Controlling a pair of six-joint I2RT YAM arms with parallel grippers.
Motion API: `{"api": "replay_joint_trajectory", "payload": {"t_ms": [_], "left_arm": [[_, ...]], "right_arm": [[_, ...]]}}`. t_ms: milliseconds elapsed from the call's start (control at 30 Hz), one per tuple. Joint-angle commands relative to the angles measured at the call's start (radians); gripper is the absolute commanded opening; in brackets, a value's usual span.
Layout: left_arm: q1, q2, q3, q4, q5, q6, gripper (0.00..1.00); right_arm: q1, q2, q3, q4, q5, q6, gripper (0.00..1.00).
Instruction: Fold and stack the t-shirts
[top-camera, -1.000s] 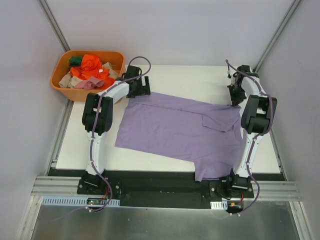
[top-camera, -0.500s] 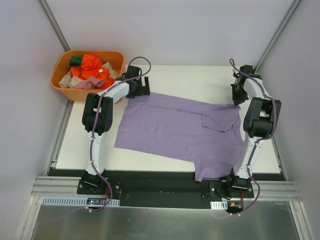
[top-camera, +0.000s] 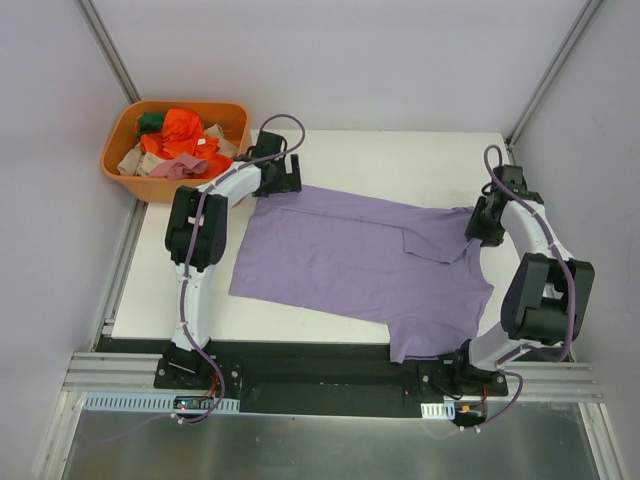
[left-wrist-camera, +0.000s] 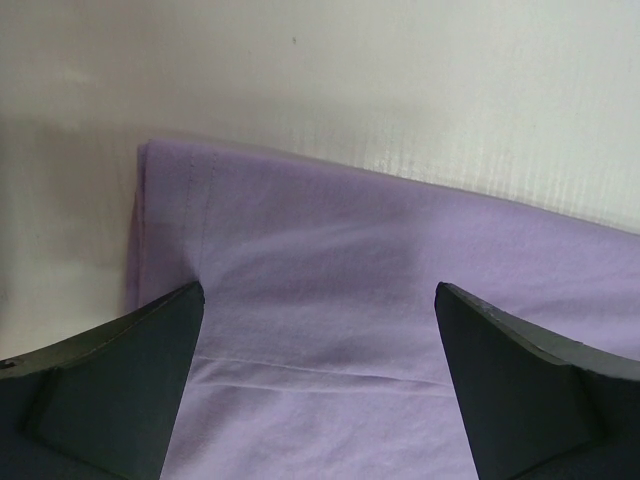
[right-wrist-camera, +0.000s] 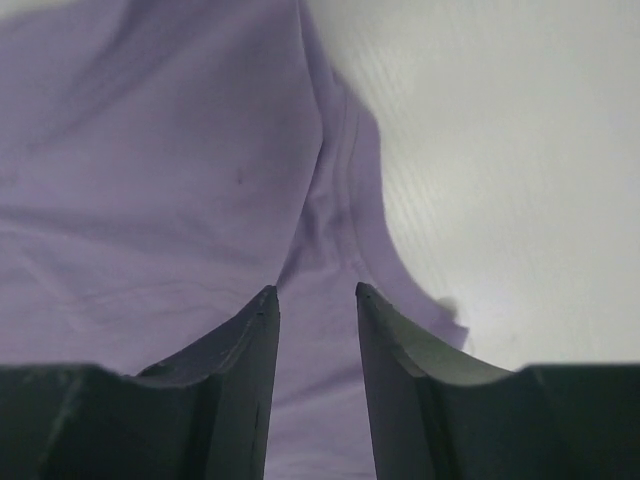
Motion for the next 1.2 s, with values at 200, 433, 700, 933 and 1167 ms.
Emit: {"api": "replay_joint_trajectory", "payload": {"t_ms": [200,433,700,933,1167], "left_arm": [[-0.126,-0.222,-0.017,-0.035,-0.141,0.031,0.99],[-0.188,-0.234,-0.034,-0.040,-0.008,-0.007,0.99],[-0.293,-0.196,-0.031,0.013,0.156,-0.105,0.99],[-0.408,-0.076,0.082,0.055,0.289,-0.156,0.99],[-0.478,-0.004,0.144,0.077,0.324,-0.194,0.93]], "right_arm": [[0.002,-0.005,-0.185,0.164,-0.224,0.172,0.40],[0.004,0.045,-0.205,0.201,-0.186,0.197,0.38],[0.013,0.094,-0.195,0.205,-0.153,0.220,0.33],[0.013,0.074,-0.195,0.248,-0.179,0.257,0.01],[0.016,0.045,-0.133,0.196,-0.224,0.303,0.01]]}}
